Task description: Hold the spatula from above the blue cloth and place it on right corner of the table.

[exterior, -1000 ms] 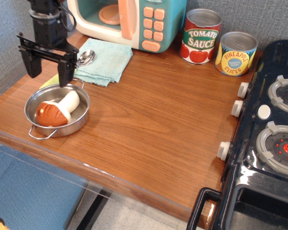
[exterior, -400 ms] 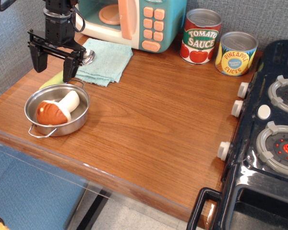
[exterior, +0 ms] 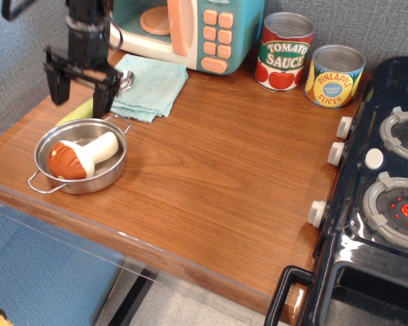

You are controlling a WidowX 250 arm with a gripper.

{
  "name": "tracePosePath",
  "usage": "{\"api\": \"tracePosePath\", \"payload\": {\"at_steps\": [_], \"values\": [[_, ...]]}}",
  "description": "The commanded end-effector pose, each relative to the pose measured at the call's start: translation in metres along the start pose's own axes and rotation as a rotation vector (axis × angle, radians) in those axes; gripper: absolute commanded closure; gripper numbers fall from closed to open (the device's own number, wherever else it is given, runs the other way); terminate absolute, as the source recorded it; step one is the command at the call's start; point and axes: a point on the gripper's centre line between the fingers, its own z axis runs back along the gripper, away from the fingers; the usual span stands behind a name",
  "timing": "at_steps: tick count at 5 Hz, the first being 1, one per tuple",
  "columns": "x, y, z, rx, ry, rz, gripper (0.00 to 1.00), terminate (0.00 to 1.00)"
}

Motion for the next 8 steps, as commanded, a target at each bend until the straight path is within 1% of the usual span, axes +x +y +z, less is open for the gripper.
{"api": "tracePosePath", "payload": {"at_steps": [1,2,4,5,6,7,8], "values": [[0.011,0.002,0.002,0.016,-0.023,0.005,0.0,0.0],[0.009,0.002,0.004,0.006,-0.041,0.004,1.0,0.0],[-0.017,0.023,0.048,0.115,-0.12,0.083,1.0,0.0],[-0.033,0.039,0.073,0.157,-0.177,0.146,1.0,0.0],[-0.045,0.031,0.092,0.184,-0.217,0.151,1.0,0.0],[-0.048,-0.003,0.096,0.086,-0.26,0.083,1.0,0.0],[-0.061,-0.049,0.093,-0.095,-0.29,0.062,1.0,0.0]]}}
